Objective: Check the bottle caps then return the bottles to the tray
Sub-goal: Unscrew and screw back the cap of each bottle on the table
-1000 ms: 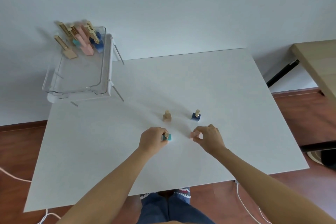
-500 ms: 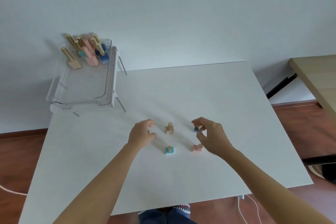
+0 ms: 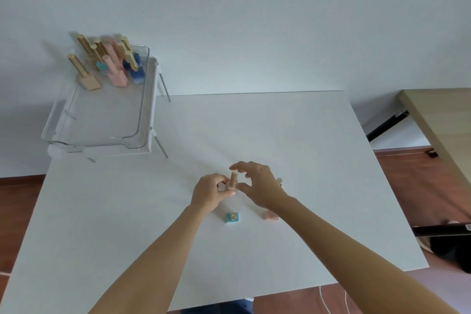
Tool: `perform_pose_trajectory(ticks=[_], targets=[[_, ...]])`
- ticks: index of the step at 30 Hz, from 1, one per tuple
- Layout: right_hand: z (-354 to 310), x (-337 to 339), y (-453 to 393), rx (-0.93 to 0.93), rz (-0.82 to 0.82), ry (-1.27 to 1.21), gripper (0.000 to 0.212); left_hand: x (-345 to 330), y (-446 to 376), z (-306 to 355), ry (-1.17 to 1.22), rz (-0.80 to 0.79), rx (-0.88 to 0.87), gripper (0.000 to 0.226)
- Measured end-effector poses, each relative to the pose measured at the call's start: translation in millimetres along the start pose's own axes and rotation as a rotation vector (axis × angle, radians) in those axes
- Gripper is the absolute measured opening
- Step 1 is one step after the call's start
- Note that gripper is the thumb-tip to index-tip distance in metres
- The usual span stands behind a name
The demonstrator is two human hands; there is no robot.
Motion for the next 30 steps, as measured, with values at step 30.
perform_pose_trajectory(ticks=[30], targets=[[-78, 128, 80, 0.059, 0.311, -0.147, 0.07, 160, 91, 193, -0.336, 0.278, -0.6, 0.009]])
Point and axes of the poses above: each hand's wrist, its own y-axis away from the middle knuckle, its own x-axis out of the back of the hand, z = x × y, the point moved 8 cm from there along -y, towards the middle knuckle, and after that the axes turned 15 degrees about -x, right-handed, at the moved point
